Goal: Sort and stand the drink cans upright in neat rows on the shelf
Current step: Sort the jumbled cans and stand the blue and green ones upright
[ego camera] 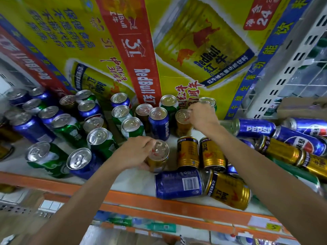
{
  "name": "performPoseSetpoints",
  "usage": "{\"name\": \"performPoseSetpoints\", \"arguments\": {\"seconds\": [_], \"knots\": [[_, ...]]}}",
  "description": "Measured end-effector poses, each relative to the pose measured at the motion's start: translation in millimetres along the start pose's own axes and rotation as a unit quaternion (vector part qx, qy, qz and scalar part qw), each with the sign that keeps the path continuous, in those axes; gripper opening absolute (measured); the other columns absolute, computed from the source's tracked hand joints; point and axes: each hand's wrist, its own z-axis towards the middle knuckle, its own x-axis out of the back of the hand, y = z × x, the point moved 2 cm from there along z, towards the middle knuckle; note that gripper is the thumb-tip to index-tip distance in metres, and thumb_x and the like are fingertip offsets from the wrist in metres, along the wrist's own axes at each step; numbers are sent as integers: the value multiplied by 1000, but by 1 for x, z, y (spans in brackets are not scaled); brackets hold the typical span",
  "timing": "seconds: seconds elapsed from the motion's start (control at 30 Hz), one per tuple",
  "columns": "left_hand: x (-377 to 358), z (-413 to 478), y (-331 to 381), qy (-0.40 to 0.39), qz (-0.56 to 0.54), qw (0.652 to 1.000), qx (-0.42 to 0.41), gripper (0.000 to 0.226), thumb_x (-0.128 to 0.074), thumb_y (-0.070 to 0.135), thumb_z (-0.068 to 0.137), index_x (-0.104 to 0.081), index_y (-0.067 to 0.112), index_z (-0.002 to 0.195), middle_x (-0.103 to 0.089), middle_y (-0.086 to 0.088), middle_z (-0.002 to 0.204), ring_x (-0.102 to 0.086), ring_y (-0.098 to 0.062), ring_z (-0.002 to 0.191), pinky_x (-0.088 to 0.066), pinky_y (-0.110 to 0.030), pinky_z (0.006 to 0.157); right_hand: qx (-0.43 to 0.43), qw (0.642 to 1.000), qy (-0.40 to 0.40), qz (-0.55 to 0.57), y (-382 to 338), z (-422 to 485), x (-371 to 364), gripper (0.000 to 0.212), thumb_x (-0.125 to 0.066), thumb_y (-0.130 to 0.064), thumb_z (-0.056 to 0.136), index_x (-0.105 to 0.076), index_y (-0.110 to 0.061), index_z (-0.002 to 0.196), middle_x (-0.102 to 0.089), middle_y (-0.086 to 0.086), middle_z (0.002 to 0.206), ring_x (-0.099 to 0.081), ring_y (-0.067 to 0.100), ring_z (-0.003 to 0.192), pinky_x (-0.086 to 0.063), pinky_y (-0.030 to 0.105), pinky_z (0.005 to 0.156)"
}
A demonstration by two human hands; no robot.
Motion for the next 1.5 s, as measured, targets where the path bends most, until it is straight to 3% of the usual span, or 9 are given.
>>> {"name": "performPoseSetpoints", "arguments": {"seconds": [0.13,0.27,0.37,0.43,0.6,0.77,1.03,1.27,1.5], "knots": [[-5,2,0,55,52,996,51,31,-30,30,103,-49,7,95,-66,-12,79,-70,-27,71,-58,-40,70,-18,999,-29,-5,-3,-3,0,21,-47,-7,89,-59,-4,107,-61,21,110,-58,38,104,-46,37,75],[4,-9,11,182,339,923,-14,23,-43,29,99,-57,18,113,-66,-9,102,-65,-30,90,-52,-37,70,-6,1000,-7,-4,-4,-28,6,21,-44,-16,97,-54,-4,110,-60,22,112,-57,39,106,-45,39,81],[6,-22,33,240,397,883,-68,26,-49,28,96,-52,21,120,-61,-4,109,-64,-28,92,-48,-34,65,12,1000,15,17,1,-50,19,30,-48,-23,96,-53,-10,122,-59,16,120,-55,34,110,-44,41,88],[6,-26,49,245,370,886,-132,32,-48,33,96,-50,23,126,-56,-1,119,-62,-25,99,-48,-33,70,28,998,-6,50,9,-62,27,36,-54,-23,94,-52,-17,129,-59,11,124,-56,29,112,-45,40,92],[-17,-10,69,65,314,915,-245,49,-54,42,92,-42,31,138,-43,3,139,-49,-19,121,-44,-35,95,90,986,-139,-11,38,-91,27,65,-66,-38,84,-40,-21,141,-42,3,146,-38,21,133,-28,32,111],[-46,13,78,-92,330,908,-240,53,-58,48,88,-44,35,137,-34,-1,147,-38,-20,131,-37,-40,103,45,974,-222,-18,65,-109,12,101,-69,-62,69,-17,-30,150,-12,0,159,-20,22,143,-21,41,116],[-54,23,85,-143,366,893,-219,65,-65,39,85,-39,29,144,-11,0,159,-22,-21,142,-28,-39,110,45,963,-258,-56,64,-102,15,107,-69,-55,75,0,-27,152,3,0,160,-19,28,142,-25,40,114],[-57,25,88,-168,383,889,-184,74,-64,31,87,-24,30,149,0,4,161,-15,-21,145,-22,-38,114,89,975,-166,-115,79,-97,11,94,-48,-68,83,-6,-18,151,-19,8,156,-30,32,137,-26,43,110],[-64,21,84,-158,352,909,-158,67,-53,36,94,-18,31,150,5,-1,161,-27,-27,141,-29,-39,113,56,975,-213,-35,103,-78,21,77,-24,-66,91,-12,-19,151,-33,13,150,-36,31,134,-32,43,108]]}}
